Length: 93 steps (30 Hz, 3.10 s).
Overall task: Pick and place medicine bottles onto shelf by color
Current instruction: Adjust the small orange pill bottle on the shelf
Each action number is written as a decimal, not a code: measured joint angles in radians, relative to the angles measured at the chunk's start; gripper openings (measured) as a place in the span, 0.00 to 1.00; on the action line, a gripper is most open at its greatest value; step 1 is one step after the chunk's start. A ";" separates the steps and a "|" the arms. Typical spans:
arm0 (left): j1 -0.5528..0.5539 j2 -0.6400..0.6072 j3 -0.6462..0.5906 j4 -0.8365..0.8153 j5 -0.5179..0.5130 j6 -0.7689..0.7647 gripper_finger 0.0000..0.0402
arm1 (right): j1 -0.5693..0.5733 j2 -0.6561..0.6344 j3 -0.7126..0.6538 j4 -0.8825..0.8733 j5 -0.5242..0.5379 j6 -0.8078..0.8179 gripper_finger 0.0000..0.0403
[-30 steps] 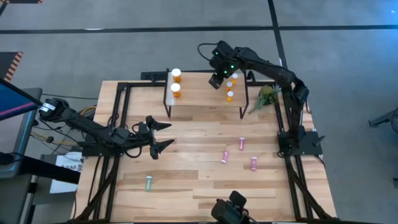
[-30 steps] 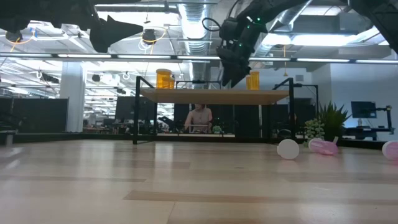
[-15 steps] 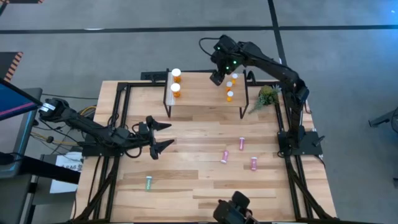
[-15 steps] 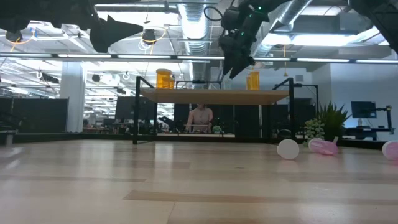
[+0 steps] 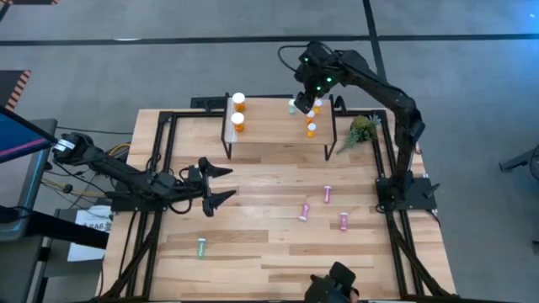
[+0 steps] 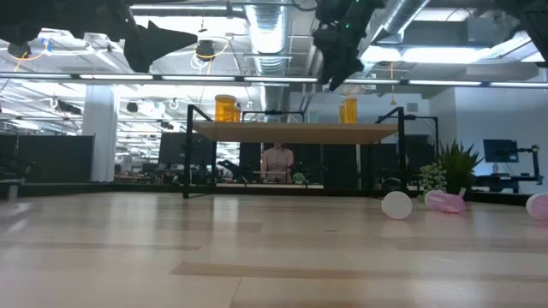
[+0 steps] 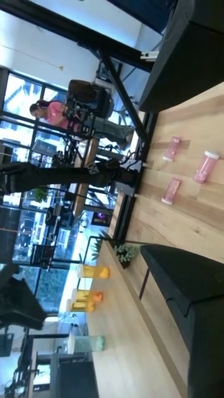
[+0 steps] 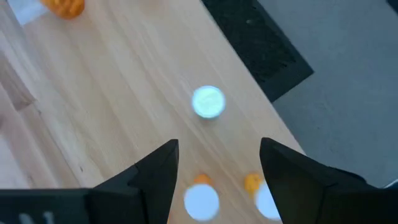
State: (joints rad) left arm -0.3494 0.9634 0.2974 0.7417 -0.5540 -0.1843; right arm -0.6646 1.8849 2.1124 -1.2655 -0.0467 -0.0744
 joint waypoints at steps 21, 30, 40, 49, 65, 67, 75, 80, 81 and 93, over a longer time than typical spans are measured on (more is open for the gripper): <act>-0.001 0.000 0.000 -0.022 0.000 -0.014 0.88 | -0.092 -0.247 -0.389 0.200 0.036 0.120 0.62; -0.001 0.000 0.000 -0.021 -0.001 -0.015 0.88 | -0.076 -0.224 -0.391 0.181 0.054 0.163 0.62; -0.001 0.000 0.000 -0.025 -0.002 -0.016 0.88 | -0.071 -0.136 -0.391 0.179 0.074 0.179 0.62; -0.001 0.000 0.000 -0.026 -0.003 -0.016 0.88 | -0.077 -0.131 -0.390 0.190 0.076 0.175 0.62; -0.001 0.000 0.000 -0.026 -0.003 -0.016 0.88 | -0.077 -0.132 -0.390 0.177 0.076 0.175 0.37; -0.001 0.000 0.000 -0.026 -0.003 -0.016 0.88 | -0.077 -0.132 -0.390 0.180 0.076 0.174 0.35; -0.001 0.000 0.000 -0.026 -0.003 -0.016 0.88 | -0.076 -0.132 -0.390 0.208 0.076 0.171 0.37; -0.001 0.000 0.000 -0.026 -0.003 -0.016 0.88 | -0.076 -0.132 -0.390 0.211 0.075 0.171 0.38; -0.001 0.000 0.000 -0.026 -0.003 -0.016 0.88 | -0.076 -0.132 -0.390 0.211 0.075 0.171 0.37; -0.001 0.000 0.000 -0.026 -0.007 -0.020 0.88 | -0.066 -0.132 -0.386 0.252 0.072 0.168 0.38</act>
State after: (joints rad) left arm -0.3500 0.9634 0.2974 0.7160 -0.5611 -0.2043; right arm -0.7310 1.7527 1.7267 -1.0138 0.0254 0.0933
